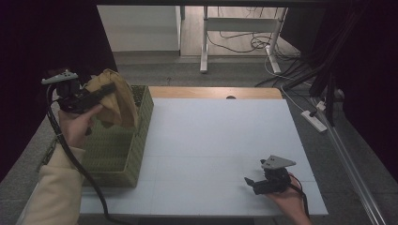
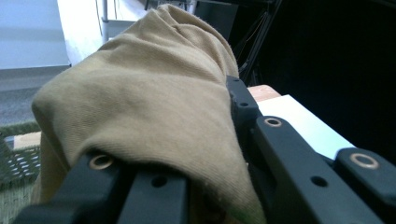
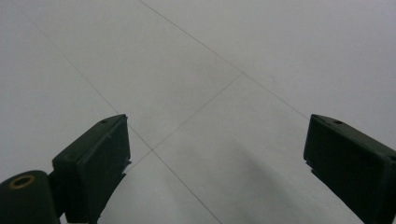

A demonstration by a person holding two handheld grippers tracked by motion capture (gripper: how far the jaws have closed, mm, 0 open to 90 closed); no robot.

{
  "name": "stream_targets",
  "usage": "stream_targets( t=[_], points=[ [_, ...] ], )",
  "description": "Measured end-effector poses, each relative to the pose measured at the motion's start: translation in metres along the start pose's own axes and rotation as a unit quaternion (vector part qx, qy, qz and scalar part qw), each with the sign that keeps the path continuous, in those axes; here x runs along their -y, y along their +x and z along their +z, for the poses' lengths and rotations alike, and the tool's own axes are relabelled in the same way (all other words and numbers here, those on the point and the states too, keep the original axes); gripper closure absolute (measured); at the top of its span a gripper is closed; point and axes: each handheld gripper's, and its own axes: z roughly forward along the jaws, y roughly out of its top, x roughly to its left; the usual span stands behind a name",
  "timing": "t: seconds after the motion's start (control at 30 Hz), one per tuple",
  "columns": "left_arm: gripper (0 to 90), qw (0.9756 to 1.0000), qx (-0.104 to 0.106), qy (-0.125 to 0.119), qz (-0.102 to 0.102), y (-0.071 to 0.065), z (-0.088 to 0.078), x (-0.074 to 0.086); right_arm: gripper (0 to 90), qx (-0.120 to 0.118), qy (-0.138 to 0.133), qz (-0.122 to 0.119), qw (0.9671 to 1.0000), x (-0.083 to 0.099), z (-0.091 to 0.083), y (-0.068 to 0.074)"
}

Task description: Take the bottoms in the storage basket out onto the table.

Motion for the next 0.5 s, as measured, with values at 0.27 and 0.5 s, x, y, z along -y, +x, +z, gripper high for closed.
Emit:
stream_targets(
  t=[0.27,0.5],
  points=[
    [81.3,0.9999,0.014,-0.006,0.007,-0.010,0.003,-0.006,7.0,0.000,0.000,0.000,1.0000,0.000,0.000,0.000],
    [81.3,0.9997,0.023,-0.006,0.011,-0.017,0.006,-0.006,7.0,-0.001,0.000,0.000,1.0000,0.000,0.000,0.000]
  ],
)
